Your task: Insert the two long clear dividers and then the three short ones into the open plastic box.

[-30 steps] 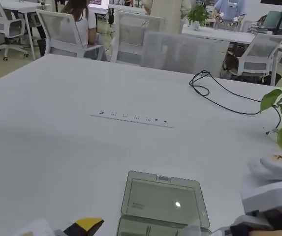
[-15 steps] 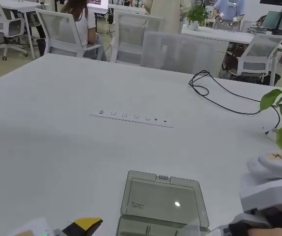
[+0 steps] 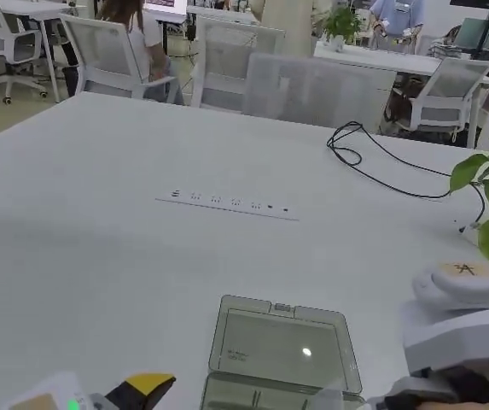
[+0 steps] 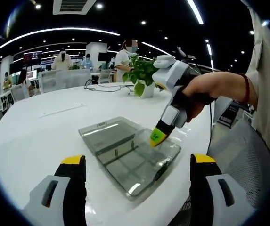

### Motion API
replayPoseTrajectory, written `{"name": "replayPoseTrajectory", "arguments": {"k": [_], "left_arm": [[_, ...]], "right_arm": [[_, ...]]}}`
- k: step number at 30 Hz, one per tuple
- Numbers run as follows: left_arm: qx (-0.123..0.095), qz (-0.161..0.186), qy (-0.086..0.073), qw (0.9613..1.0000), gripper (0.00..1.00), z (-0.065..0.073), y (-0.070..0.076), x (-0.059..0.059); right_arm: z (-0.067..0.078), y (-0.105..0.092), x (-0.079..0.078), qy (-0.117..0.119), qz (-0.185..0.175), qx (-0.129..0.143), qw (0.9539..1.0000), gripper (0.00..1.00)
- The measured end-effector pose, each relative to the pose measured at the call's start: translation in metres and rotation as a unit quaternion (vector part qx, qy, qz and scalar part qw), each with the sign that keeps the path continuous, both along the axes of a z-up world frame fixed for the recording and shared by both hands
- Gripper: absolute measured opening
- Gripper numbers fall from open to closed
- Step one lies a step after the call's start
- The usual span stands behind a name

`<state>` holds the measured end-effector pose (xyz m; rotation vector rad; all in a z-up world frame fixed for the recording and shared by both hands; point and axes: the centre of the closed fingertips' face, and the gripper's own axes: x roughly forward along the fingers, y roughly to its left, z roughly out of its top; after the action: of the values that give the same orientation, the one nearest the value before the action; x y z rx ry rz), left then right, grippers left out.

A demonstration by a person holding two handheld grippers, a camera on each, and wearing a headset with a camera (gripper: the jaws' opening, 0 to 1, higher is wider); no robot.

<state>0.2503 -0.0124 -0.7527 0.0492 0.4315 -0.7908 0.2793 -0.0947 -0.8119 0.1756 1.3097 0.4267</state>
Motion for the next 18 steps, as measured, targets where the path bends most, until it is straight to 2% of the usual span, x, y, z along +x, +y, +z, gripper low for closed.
{"name": "replayPoseTrajectory", "arguments": {"k": [3,4,7,18], "left_arm": [[0.002,0.002,0.000,1.0000,0.93,0.001,0.001,0.001],[0.003,0.002,-0.001,1.0000,0.93,0.001,0.001,0.001],[0.004,0.006,-0.002,1.0000,0.93,0.003,0.003,0.001],[0.006,0.023,-0.004,0.9997,0.92,0.005,0.014,0.002]], "right_arm": [[-0.001,0.001,0.000,-0.014,0.024,-0.036,0.9990,0.06],[-0.001,0.002,0.001,-0.025,0.037,-0.053,0.9976,0.06],[-0.003,0.006,0.001,-0.048,0.055,-0.082,0.9940,0.06],[-0.021,0.010,0.001,-0.067,0.070,-0.124,0.9875,0.07]]}}
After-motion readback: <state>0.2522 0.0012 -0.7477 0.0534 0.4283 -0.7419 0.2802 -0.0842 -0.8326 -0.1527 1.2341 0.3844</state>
